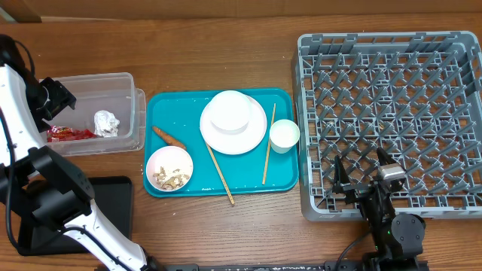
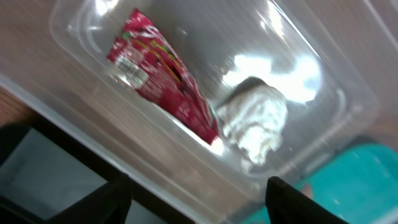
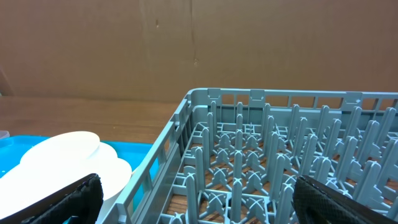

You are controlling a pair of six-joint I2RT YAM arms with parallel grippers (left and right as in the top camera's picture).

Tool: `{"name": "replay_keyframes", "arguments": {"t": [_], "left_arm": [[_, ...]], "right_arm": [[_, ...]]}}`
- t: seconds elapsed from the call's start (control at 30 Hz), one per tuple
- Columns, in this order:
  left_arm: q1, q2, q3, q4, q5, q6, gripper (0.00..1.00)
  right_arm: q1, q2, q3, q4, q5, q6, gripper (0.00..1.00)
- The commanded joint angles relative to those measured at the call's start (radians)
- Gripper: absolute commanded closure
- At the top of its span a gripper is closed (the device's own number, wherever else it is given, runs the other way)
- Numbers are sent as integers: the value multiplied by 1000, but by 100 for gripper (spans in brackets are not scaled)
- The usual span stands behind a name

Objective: Sort waste into correct bins and load items into the dishwasher
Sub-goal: 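Grasp the rim of the pink bowl of rice with the left gripper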

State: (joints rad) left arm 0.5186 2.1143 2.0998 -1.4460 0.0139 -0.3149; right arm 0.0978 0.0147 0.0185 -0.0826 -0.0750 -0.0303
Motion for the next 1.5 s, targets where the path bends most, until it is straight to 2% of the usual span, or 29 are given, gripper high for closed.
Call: {"name": "replay_keyframes", "arguments": {"t": [0.0,0.07,0.2,0.37,0.6,0.73,0.9,1.0,1.2,1.47], "left_arm": [[-45,-58,76,-49,156,74,36],[-90,-108,76,-103,203,119,39],[-224,-207,76,-227,153,143,40],[-434,-353,-3,-244,135,131,37],[-617,-546,-320,-230,109,17,40],[-725,-630,-544,-119,104,-2,46],[-842,-641,-734,32,-11,-151,48],[-886,-636,-837,135,-25,-190,50],[-890,-627,-979,286,-85,-250,51],[-890,-618,-1130,502,-103,-246,61]], "right_arm": [[-4,-12,-11,5,-5,-3,0],[-4,-12,-11,5,-5,-3,0],[-4,-12,-11,6,-5,-3,0],[-4,-12,-11,5,-5,-3,0],[-4,-12,-11,5,-5,-3,0],[-4,-12,-11,5,-5,-3,0],[-4,-12,-11,5,-5,-3,0],[-4,-12,-11,5,-5,-3,0],[-4,-12,-11,5,-5,-3,0],[-4,-12,-11,6,-5,-3,0]]}}
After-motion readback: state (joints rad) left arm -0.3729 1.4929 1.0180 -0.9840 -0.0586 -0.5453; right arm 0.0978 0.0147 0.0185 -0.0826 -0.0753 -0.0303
